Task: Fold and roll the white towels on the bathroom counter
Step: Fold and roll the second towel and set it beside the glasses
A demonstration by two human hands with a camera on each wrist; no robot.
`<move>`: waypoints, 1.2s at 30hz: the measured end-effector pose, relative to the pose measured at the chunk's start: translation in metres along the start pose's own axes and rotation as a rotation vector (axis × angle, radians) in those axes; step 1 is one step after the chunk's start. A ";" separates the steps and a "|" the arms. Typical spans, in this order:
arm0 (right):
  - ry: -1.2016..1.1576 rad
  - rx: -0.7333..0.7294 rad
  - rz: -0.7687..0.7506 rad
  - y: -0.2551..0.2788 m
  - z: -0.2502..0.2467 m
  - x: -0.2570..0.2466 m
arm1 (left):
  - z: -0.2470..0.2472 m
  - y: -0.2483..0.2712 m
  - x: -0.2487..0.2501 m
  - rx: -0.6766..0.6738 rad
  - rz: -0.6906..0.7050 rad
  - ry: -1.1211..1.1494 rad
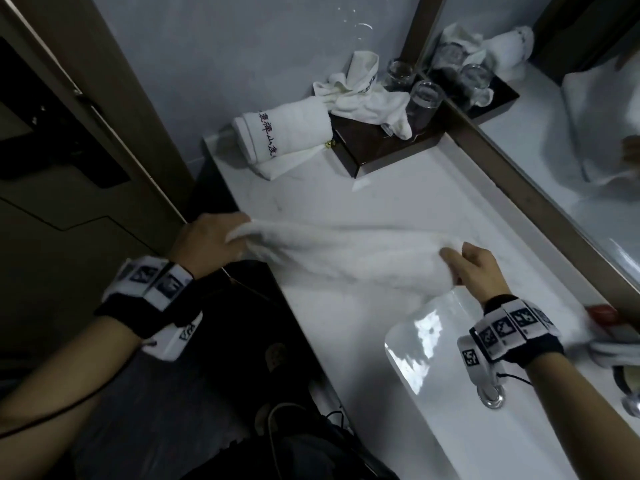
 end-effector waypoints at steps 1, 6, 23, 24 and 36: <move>-0.016 0.031 -0.012 0.001 -0.001 -0.004 | -0.015 -0.004 0.005 -0.004 0.025 -0.021; 0.009 0.122 -0.003 -0.001 -0.005 -0.006 | -0.064 -0.048 0.046 0.190 0.223 -0.188; 0.038 0.118 0.186 0.009 0.036 0.062 | 0.156 -0.053 0.034 -0.259 0.132 -0.351; 0.029 0.137 0.184 0.008 0.035 0.061 | 0.156 -0.054 0.033 -0.266 0.138 -0.366; -0.032 0.281 0.162 0.010 0.019 0.067 | 0.153 -0.058 0.028 -0.256 0.163 -0.318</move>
Point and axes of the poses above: each hand's wrist, its own y-axis away from the middle knuckle, its own z-axis out of the palm, x = y × z, the point moved 8 cm from there along -y, towards the middle knuckle, and after that the axes turned 7 degrees about -x, right-handed, at the moved point
